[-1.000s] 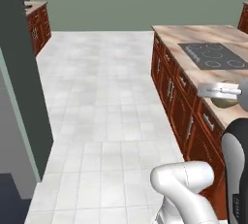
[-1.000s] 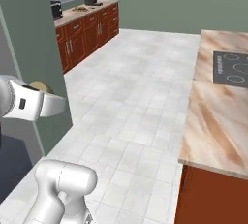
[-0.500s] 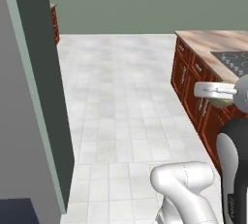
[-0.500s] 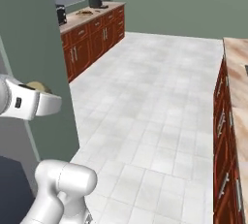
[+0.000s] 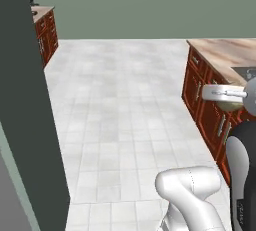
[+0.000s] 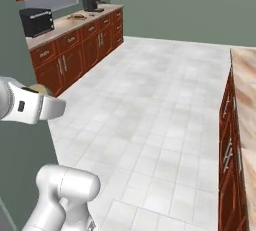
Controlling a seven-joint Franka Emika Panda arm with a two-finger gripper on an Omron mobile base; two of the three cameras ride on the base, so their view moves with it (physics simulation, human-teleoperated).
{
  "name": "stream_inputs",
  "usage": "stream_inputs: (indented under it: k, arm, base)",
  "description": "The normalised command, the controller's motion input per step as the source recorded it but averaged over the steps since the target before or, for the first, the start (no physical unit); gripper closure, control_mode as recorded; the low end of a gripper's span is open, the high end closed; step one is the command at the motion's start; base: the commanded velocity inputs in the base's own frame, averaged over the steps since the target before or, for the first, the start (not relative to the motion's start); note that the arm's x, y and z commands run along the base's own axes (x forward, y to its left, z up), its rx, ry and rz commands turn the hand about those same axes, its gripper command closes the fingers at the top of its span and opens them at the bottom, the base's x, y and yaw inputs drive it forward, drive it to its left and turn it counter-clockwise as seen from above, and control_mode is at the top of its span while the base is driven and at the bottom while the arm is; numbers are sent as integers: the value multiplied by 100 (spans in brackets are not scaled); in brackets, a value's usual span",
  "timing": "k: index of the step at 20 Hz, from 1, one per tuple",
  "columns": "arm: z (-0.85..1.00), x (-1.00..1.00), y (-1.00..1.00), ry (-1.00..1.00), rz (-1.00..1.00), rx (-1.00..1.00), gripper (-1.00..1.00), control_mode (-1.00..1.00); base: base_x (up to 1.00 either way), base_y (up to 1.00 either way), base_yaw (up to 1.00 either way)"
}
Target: Retrieve the sausage and cheese from the fridge and place them on the cutting board on the counter.
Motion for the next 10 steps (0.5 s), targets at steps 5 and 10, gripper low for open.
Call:
stream_inputs:
  k: [5, 10]
  arm:
    - [0, 0, 0, 0, 0, 0, 100, 100]
    - [0, 0, 0, 0, 0, 0, 100, 100]
  base:
    - [100, -49, 0]
    - [100, -10, 0]
